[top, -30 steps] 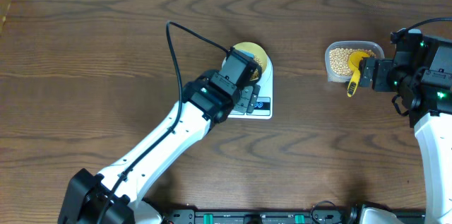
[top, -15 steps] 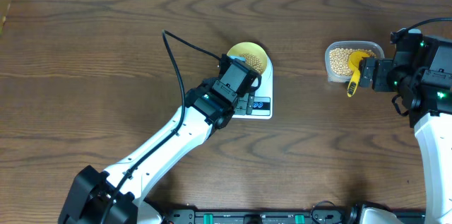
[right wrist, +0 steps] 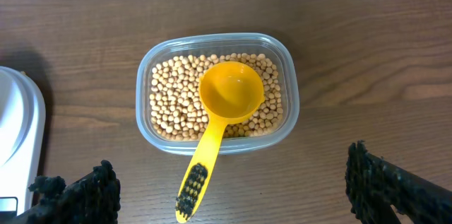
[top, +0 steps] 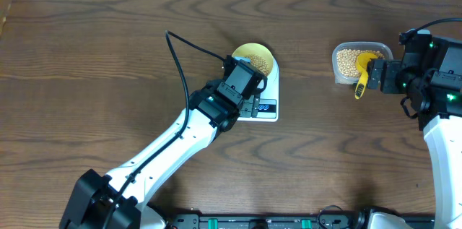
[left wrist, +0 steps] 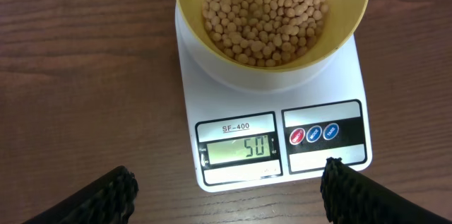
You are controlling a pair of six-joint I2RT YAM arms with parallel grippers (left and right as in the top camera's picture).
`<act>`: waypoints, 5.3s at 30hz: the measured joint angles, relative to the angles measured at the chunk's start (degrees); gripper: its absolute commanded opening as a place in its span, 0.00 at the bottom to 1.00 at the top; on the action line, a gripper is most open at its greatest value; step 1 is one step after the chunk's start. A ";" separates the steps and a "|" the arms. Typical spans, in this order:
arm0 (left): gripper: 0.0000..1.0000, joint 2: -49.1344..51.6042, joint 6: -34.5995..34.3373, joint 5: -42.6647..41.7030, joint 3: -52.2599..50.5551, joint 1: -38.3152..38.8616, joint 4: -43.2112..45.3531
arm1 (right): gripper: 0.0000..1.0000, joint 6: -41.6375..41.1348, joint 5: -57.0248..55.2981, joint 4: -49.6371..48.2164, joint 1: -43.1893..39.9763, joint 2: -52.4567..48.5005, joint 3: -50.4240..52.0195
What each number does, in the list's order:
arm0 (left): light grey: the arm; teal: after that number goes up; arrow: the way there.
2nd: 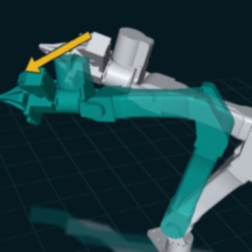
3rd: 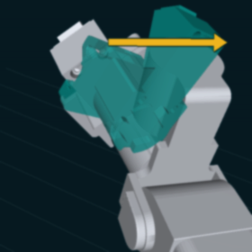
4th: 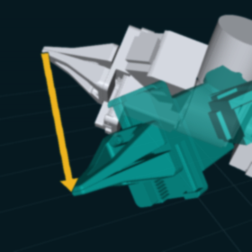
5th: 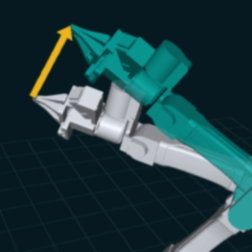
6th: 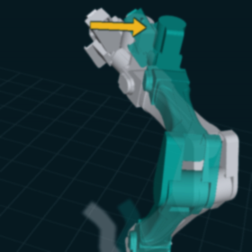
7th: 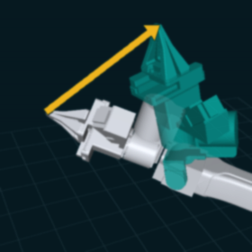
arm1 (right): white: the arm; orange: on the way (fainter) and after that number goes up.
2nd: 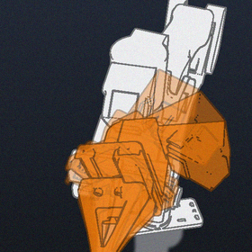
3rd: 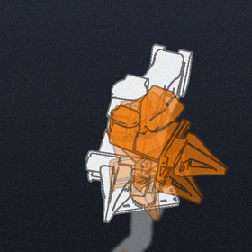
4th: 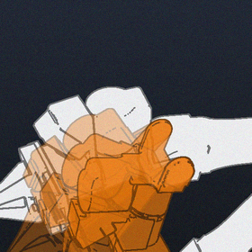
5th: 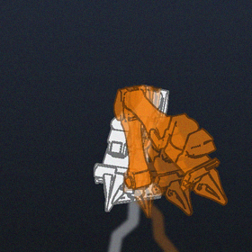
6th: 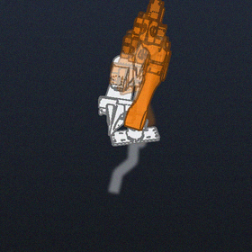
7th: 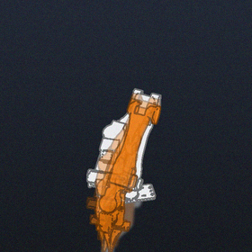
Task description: Scoop item into bowl and weigh 50g on scale
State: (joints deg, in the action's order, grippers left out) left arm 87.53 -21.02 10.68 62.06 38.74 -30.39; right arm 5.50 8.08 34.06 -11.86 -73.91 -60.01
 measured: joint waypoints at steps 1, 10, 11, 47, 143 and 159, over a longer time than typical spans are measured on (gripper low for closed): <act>0.86 -0.02 0.00 0.00 0.00 0.00 0.00 | 0.99 0.00 0.00 0.02 0.00 0.00 0.00; 0.86 0.00 0.00 0.00 0.00 0.00 0.00 | 0.99 0.00 0.00 0.00 0.00 0.00 0.00; 0.85 0.00 0.00 0.00 0.00 0.00 0.00 | 0.99 0.00 0.00 0.00 0.00 0.00 0.00; 0.85 -22.60 3.37 -1.99 0.00 -5.64 -10.10 | 0.99 0.00 0.00 0.02 0.00 0.00 0.00; 0.86 -86.95 11.78 -27.32 -58.97 -40.15 38.71 | 0.99 0.00 0.00 0.00 0.00 0.00 0.00; 0.85 -86.93 11.58 -15.21 -61.35 -40.26 29.31 | 0.99 0.02 0.00 0.02 0.00 0.00 0.00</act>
State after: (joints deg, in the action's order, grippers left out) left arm 0.60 -9.43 -4.54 0.71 -1.52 -1.08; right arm 5.52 8.08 34.09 -11.86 -73.91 -60.01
